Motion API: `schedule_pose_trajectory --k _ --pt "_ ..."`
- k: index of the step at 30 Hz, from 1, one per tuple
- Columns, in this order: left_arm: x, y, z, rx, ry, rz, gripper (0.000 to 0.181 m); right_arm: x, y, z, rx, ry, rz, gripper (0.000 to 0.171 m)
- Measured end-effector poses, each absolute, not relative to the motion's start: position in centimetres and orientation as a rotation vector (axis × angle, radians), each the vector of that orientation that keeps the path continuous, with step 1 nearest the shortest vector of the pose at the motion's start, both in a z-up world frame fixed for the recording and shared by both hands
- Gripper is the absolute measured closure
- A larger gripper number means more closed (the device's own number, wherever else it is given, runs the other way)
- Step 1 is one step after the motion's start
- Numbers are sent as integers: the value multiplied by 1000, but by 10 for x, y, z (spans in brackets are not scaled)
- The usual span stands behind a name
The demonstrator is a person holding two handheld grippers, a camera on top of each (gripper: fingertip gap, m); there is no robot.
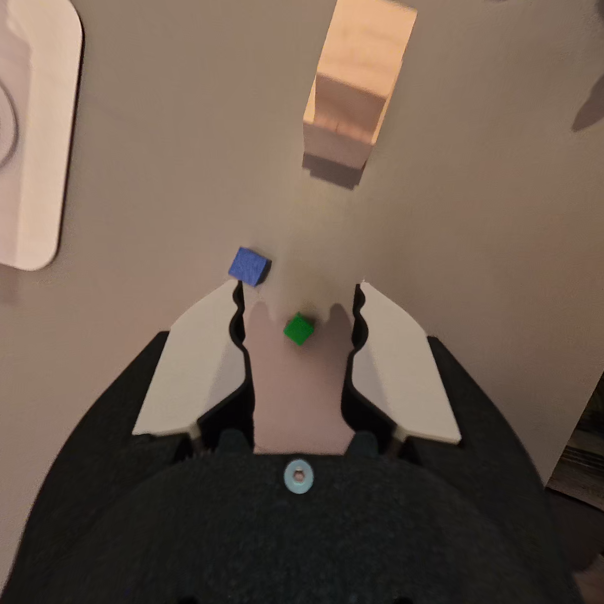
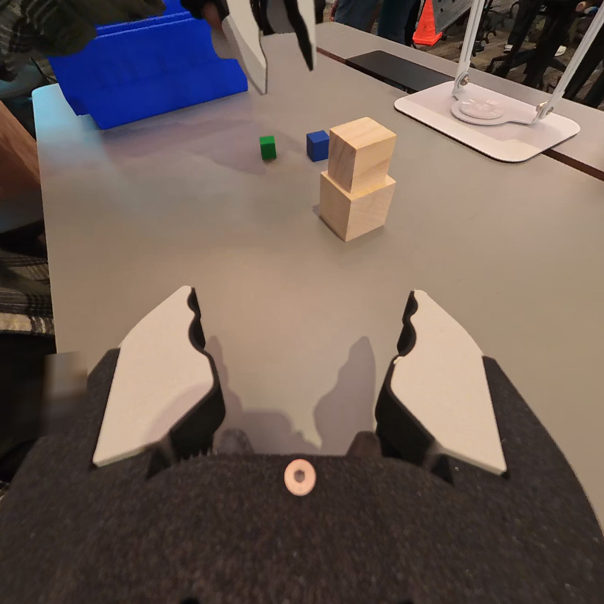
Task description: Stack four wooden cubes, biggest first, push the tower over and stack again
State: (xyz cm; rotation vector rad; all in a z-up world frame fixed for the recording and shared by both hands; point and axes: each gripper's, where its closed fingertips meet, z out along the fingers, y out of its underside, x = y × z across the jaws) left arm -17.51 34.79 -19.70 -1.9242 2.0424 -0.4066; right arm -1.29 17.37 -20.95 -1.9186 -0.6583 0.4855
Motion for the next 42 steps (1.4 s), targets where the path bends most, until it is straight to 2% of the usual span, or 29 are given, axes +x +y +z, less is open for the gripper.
schedule_pose_trajectory --k 10,17,29,40,42 --pt "-218 351 -241 -2030 1968 -452 117 -21 173 -211 -1925 -684 488 55" --pt "-207 374 -238 -1953 2043 -468 119 -25 173 -212 -1926 -700 490 55" --pt "-184 393 -248 -1701 2492 -142 123 -20 174 -215 -1939 -695 483 55" --pt "-169 388 -270 -1655 2518 -210 135 -19 176 -221 -1952 -688 502 55" --pt "-168 387 -275 -1652 2533 -214 144 -19 176 -221 -1953 -686 502 55"
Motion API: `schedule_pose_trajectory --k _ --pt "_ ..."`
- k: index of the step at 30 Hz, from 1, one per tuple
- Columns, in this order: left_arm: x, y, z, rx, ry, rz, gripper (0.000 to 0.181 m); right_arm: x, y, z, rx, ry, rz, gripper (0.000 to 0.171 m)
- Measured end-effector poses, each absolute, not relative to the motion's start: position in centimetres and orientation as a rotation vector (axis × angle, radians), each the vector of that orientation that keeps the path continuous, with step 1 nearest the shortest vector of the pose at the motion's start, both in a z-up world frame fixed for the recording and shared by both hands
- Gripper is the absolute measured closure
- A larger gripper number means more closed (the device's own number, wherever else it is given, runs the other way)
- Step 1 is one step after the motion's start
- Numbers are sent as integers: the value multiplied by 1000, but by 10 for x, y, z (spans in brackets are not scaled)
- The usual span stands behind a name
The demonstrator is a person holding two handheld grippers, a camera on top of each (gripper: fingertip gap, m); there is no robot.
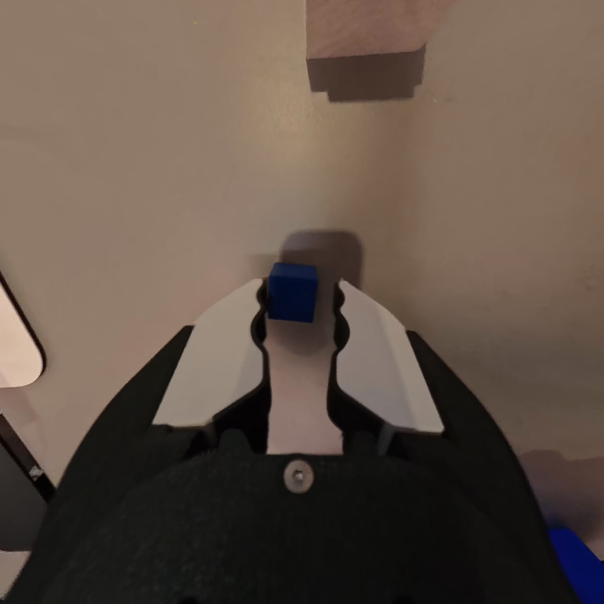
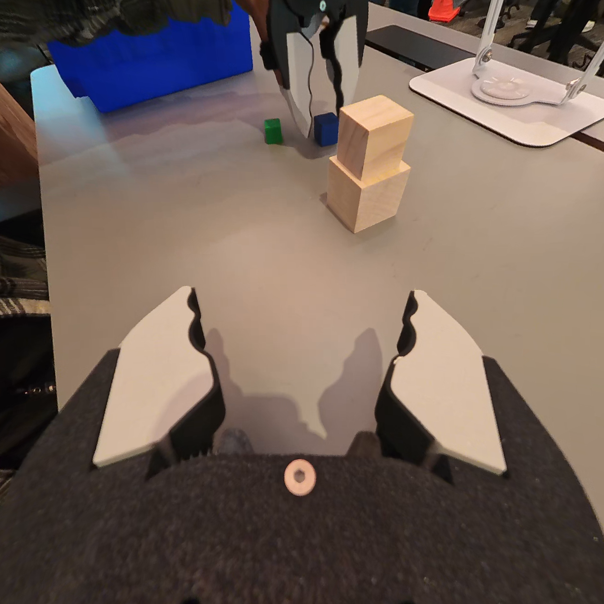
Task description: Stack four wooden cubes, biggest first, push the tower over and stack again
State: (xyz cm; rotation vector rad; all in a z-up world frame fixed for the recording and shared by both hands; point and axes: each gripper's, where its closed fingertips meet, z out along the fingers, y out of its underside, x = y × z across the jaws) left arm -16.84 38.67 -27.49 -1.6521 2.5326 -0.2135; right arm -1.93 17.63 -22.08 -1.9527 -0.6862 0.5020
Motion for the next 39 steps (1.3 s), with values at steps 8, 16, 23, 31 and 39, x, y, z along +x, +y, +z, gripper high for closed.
schedule_pose_trajectory --k 8,16,23,31,39 --pt "-152 385 -242 -1734 2409 -296 154 -18 176 -221 -1955 -682 508 55" --pt "-108 349 -163 -1756 2320 -393 154 -20 176 -223 -1962 -686 511 56" --pt "-79 324 -145 -1768 2286 -387 154 -16 174 -217 -1945 -670 509 56" --pt "-71 313 -161 -1771 2328 -299 154 -12 172 -212 -1931 -661 503 56" --pt "-65 307 -170 -1782 2358 -304 154 -12 171 -211 -1927 -662 504 56"
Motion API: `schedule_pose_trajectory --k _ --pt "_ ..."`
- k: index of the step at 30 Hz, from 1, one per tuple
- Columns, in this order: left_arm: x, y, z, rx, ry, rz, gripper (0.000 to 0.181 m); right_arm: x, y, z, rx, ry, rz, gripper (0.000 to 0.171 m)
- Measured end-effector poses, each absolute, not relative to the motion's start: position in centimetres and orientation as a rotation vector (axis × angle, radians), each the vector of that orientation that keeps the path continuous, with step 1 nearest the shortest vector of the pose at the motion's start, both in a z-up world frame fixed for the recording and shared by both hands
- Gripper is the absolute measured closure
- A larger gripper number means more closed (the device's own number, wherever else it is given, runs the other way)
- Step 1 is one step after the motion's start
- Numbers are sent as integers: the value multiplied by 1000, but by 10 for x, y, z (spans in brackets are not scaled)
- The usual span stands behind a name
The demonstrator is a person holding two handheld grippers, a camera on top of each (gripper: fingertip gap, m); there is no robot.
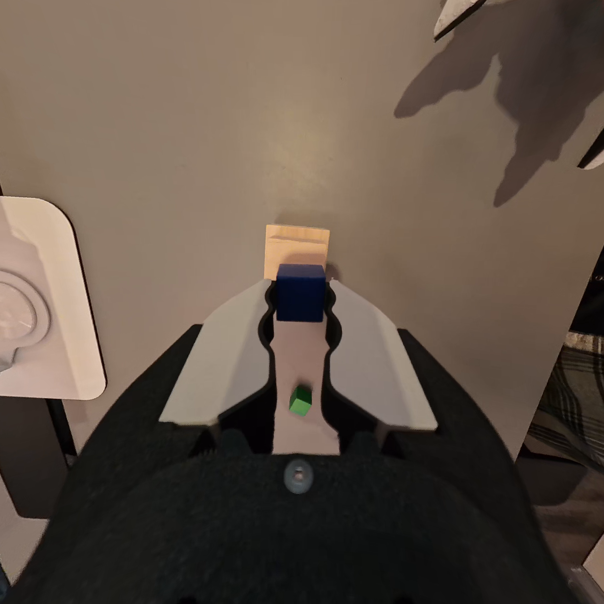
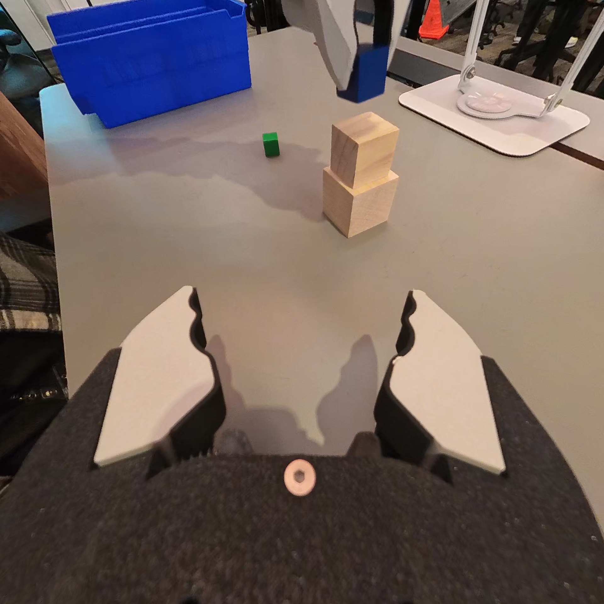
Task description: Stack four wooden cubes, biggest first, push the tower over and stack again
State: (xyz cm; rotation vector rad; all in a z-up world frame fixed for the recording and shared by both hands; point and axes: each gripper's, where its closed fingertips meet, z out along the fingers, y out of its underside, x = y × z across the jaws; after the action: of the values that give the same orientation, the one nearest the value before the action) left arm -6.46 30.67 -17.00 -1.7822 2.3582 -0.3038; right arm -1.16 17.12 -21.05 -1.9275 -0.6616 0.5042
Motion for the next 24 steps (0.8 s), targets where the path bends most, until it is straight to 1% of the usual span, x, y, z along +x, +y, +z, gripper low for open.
schedule_pose_trajectory --k 24 --pt "-62 308 -190 -1779 2415 -269 154 -12 170 -211 -1926 -667 516 57"
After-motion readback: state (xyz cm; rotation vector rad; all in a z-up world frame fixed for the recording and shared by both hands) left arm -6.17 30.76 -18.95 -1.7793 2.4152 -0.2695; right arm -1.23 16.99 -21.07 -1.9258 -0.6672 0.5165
